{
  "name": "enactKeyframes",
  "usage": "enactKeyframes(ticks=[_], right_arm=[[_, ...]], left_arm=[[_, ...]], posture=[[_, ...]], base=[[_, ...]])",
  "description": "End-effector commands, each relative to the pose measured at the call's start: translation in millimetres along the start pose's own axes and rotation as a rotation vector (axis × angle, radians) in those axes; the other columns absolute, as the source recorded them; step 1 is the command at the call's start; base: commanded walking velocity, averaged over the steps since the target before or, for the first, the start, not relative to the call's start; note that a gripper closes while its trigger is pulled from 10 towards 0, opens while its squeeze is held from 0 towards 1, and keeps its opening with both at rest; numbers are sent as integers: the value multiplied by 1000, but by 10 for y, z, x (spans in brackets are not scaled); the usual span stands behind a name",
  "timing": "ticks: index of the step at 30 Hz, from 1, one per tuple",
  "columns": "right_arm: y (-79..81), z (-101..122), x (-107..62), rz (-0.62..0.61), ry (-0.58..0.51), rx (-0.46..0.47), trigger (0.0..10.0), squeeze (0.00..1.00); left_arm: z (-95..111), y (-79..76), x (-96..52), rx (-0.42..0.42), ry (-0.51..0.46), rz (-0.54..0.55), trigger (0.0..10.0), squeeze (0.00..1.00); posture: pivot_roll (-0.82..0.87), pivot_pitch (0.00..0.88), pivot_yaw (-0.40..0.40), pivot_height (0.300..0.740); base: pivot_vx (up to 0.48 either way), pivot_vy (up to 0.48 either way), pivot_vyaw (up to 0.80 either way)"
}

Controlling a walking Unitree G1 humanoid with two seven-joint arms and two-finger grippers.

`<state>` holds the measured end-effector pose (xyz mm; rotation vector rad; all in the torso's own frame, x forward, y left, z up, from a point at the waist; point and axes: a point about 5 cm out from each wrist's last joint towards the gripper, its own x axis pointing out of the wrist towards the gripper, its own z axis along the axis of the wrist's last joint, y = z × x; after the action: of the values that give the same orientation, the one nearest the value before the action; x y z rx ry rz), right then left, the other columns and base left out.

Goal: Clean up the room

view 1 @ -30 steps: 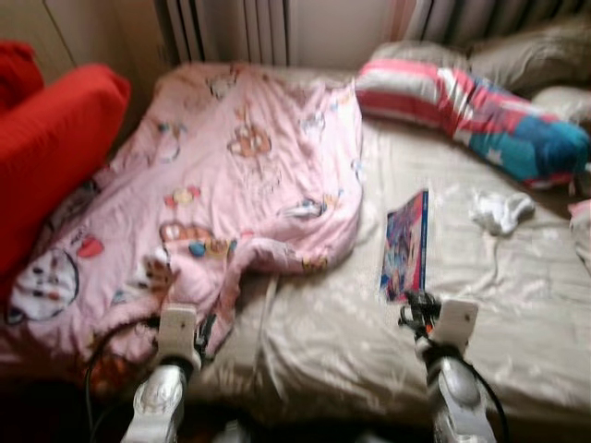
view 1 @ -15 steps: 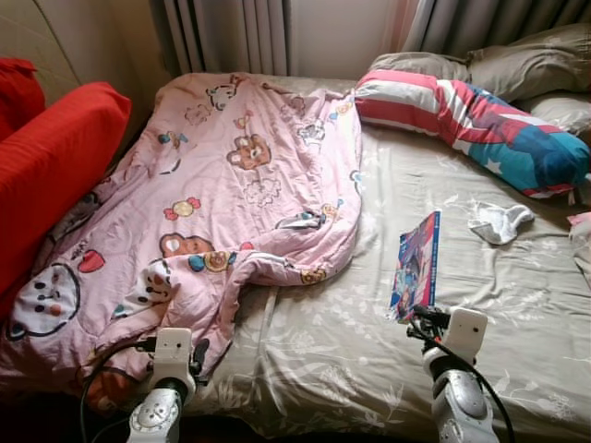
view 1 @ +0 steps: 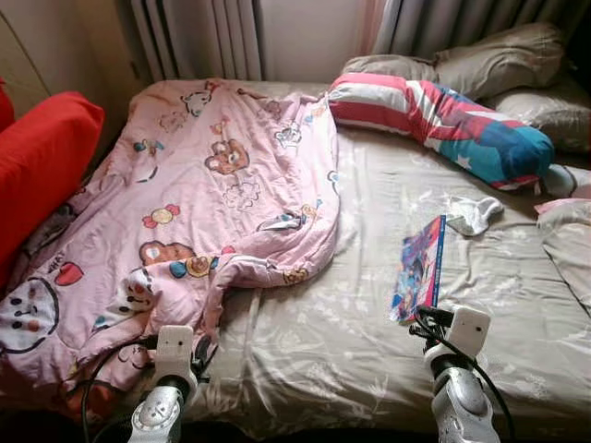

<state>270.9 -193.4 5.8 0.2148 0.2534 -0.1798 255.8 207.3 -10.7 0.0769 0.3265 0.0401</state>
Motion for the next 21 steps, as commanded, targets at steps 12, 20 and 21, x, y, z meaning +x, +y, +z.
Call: enactKeyframes(ticks=[12, 20, 21], right_arm=[[36, 12, 13, 16, -11, 45, 10000, 0], [62, 20, 17, 25, -19, 36, 10000, 0], [62, 20, 17, 25, -19, 36, 10000, 0]], left_arm=[[-43, -10, -30, 13, 7, -18, 10000, 0], [-42, -17, -29, 16, 6, -23, 10000, 0], [-42, -17, -29, 16, 6, -23, 10000, 0]], posture=[[-61, 130, -19, 740], [-61, 121, -17, 740], [-61, 121, -17, 740]], base=[[0, -309, -200], [0, -365, -100], [0, -364, 0]])
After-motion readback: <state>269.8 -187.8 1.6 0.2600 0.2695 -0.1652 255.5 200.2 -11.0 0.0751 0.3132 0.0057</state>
